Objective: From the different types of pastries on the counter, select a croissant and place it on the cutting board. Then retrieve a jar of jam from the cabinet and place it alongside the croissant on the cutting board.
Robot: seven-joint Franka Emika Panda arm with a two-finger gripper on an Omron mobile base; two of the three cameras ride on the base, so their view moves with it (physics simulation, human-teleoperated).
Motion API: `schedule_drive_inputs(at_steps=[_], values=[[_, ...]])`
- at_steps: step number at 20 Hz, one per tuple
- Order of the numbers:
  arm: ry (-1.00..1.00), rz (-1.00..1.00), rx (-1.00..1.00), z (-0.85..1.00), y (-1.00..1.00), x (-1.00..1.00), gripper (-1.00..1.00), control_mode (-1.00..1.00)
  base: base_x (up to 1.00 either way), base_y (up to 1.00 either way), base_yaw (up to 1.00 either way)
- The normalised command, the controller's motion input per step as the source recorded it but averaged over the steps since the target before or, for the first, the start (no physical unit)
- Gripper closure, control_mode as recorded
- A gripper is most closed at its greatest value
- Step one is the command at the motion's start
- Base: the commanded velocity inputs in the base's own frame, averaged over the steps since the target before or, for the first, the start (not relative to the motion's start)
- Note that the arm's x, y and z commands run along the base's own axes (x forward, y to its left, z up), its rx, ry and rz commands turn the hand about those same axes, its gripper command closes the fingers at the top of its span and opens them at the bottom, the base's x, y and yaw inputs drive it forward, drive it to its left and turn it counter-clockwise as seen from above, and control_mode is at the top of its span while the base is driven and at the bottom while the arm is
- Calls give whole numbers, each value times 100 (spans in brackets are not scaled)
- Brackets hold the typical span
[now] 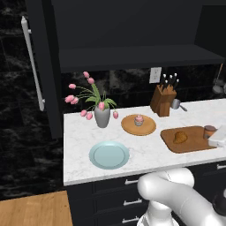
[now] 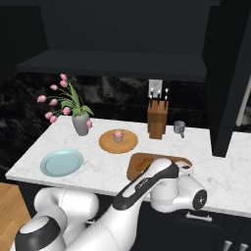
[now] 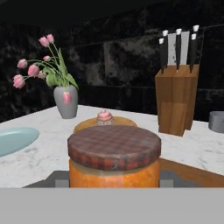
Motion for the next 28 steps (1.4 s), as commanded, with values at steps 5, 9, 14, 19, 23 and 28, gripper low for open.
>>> schedule_drive_inputs(at_steps=[5, 9, 14, 19, 23, 28], values=[[0, 0, 0, -17, -12, 10, 100, -100, 0, 0, 0], [0, 2, 0, -7, -1, 28, 100, -100, 0, 0, 0], [0, 2, 0, -12, 0, 32, 100, -100, 0, 0, 0], [0, 2, 0, -17, -2, 24, 100, -100, 0, 0, 0], [0, 1, 0, -25, -11, 12, 100, -100, 0, 0, 0], [0, 1, 0, -20, -20, 15, 100, -100, 0, 0, 0]])
